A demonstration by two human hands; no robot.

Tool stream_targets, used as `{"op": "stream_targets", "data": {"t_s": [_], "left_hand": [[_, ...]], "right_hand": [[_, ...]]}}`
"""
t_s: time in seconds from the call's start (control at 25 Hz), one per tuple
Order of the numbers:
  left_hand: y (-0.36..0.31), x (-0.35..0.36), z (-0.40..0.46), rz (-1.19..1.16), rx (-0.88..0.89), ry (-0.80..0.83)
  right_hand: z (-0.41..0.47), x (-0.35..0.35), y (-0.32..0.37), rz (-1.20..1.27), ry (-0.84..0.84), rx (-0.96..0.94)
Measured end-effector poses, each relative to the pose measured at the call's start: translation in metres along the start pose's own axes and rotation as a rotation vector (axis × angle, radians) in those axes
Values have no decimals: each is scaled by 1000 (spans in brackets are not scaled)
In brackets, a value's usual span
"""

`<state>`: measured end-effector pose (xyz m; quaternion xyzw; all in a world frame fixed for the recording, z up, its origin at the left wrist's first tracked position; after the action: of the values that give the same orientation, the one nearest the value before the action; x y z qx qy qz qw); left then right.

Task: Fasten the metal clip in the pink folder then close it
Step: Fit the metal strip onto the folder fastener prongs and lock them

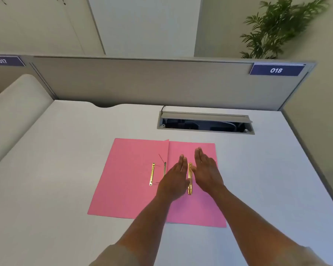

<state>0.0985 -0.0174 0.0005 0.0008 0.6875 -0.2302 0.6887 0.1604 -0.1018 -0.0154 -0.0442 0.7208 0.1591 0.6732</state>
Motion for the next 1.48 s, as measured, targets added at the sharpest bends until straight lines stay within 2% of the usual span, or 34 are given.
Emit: {"op": "stream_targets", "data": {"t_s": [0.36, 0.64, 0.8, 0.96, 1.24, 1.48], "left_hand": [[8, 28, 5, 49, -61, 131], [11, 33, 4, 51, -86, 109], [11, 33, 4, 62, -91, 97], [12, 34, 3, 51, -103, 86], [15, 33, 6, -4, -178, 124], [22, 16, 9, -124, -233, 92]], "right_hand": [[6, 20, -13, 0, 33, -27], [25, 24, -11, 23, 111, -33], [37, 27, -11, 167, 185, 28], [43, 24, -14, 275, 182, 88], [54, 19, -25, 585, 221, 293], [57, -3, -12, 718, 192, 299]]}}
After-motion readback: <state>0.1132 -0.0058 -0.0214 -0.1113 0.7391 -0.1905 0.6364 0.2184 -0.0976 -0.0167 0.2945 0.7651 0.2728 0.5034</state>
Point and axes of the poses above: each hand's wrist, its own z-axis towards the middle knuckle, its own x-axis out of the palm, y = z × x, the point moved 10 cm from there along z, towards the middle knuckle, and after that the axes turned 9 degrees about x, right-handed, at the moved point
